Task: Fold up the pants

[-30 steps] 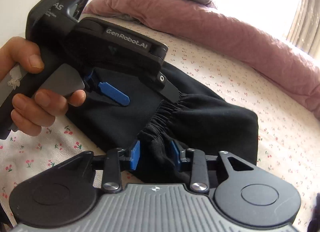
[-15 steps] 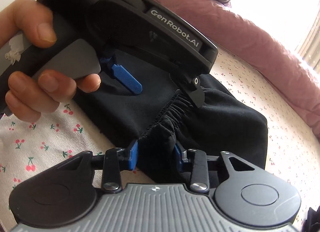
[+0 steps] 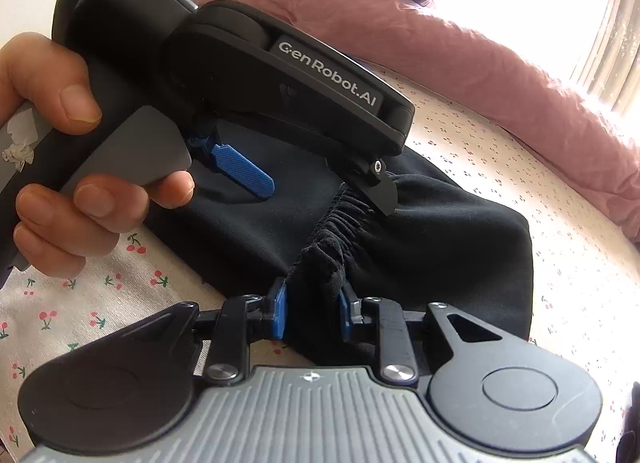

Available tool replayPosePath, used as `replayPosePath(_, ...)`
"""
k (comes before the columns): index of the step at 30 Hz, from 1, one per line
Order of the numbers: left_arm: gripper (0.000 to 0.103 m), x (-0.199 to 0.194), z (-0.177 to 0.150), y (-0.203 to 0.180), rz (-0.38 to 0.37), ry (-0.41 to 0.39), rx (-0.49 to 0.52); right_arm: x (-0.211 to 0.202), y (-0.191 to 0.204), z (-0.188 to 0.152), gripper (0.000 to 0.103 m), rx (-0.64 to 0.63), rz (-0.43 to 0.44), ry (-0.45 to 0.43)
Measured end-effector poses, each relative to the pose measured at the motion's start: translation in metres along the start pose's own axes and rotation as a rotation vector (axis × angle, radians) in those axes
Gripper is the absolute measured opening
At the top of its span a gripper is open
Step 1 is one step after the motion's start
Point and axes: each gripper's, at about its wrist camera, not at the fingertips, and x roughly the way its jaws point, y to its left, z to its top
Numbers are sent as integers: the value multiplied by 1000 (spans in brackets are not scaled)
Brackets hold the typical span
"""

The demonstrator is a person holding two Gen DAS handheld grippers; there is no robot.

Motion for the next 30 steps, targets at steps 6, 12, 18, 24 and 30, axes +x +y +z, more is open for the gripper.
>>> replayPosePath(6,100,0,0,0,-1,-1,-6,-8,-16,7,15,86,20,-18)
replayPosePath(12,100,-4,3,7,-68,-17,-84,-24,-46,11,15,258,122,-69)
replayPosePath(18,100,-1,2,9,-89,17,-94,-16,-61,6,15,318,198,-45)
replayPosePath(24,100,0,2,8,-84,38,-88,-18,-66,5,23,274,246,-28)
replayPosePath(30,100,-2,3,12,-98,36,-129,-21,-57,10,32,197,190,-55)
